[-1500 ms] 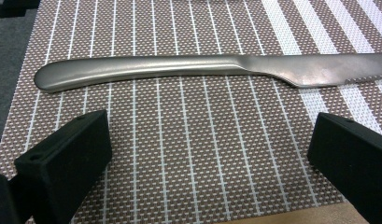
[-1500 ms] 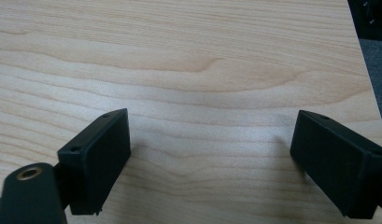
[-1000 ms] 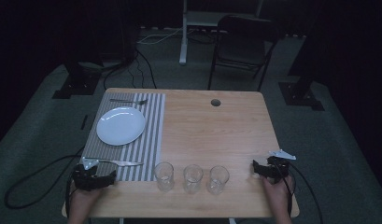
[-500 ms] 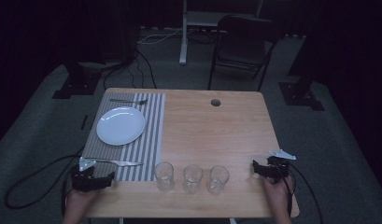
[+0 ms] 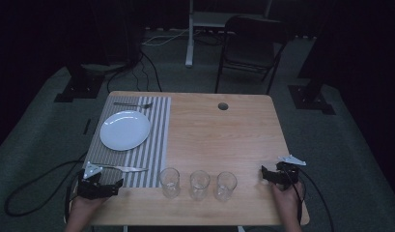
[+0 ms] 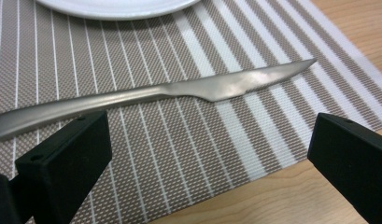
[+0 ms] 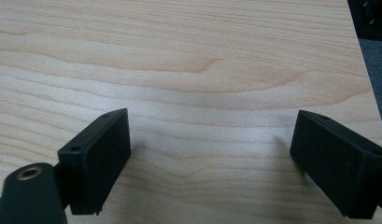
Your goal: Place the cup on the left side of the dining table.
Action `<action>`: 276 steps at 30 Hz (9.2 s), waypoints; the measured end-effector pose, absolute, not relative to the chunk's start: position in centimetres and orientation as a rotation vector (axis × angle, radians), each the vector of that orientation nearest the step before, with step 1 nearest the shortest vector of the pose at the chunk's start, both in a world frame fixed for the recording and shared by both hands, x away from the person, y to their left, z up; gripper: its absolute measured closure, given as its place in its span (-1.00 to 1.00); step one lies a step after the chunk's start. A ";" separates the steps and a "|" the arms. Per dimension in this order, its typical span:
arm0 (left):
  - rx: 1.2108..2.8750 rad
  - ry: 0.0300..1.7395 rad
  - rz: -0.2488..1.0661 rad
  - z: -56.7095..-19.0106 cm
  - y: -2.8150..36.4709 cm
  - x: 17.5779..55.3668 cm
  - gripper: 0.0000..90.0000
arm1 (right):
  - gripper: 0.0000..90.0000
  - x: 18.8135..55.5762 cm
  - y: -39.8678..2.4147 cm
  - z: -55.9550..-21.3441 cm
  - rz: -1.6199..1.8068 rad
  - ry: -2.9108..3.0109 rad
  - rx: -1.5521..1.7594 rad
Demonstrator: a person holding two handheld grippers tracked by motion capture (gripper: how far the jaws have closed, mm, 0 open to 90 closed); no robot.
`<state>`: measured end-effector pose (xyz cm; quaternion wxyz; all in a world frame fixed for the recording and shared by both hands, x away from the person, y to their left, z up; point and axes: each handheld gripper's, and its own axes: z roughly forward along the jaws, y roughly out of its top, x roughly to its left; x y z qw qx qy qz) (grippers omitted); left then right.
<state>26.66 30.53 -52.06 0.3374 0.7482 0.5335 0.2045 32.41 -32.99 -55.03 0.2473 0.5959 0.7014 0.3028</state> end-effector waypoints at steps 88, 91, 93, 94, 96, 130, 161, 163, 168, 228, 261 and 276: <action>2.213 0.547 0.121 -42.1 11.1 30.0 -0.96 | -0.73 32.4 -33.0 -55.0 0.826 1.913 1.621; 2.241 0.523 0.120 -42.1 10.2 30.0 -0.96 | -0.73 32.4 -33.0 -55.0 0.826 1.913 1.621; 2.254 0.504 0.112 -42.1 9.6 30.0 -0.96 | -0.73 32.4 -33.0 -55.0 0.826 1.913 1.621; 2.256 0.499 0.111 -42.1 9.3 30.0 -0.96 | -0.73 32.4 -33.0 -55.0 0.826 1.914 1.621; 2.266 0.491 0.111 -42.0 8.7 30.0 -0.96 | -0.73 32.4 -33.0 -55.0 0.826 1.913 1.621; 2.489 0.280 0.016 -42.7 -1.3 29.9 -0.96 | -0.73 32.4 -33.0 -55.0 0.827 1.914 1.621; 2.704 0.329 0.041 -44.1 -6.2 30.6 -0.38 | -0.72 32.4 -33.0 -55.0 0.827 1.914 1.620; 2.707 0.336 0.049 -44.0 -6.3 30.6 -0.37 | -0.72 32.4 -33.0 -55.0 0.826 1.914 1.620; 2.711 0.332 0.063 -43.9 -6.4 30.5 -0.36 | -0.72 32.4 -33.0 -55.0 0.827 1.914 1.620; 2.626 0.622 0.207 -40.5 -0.2 36.8 -0.35 | -0.72 32.4 -33.0 -55.0 0.827 1.913 1.621; 2.534 0.947 0.342 -38.7 11.8 38.2 -0.35 | -0.72 32.4 -33.0 -55.0 0.826 1.911 1.624; 2.500 1.089 0.368 -39.2 16.9 38.8 -0.35 | -0.72 32.4 -33.0 -55.0 0.826 1.909 1.625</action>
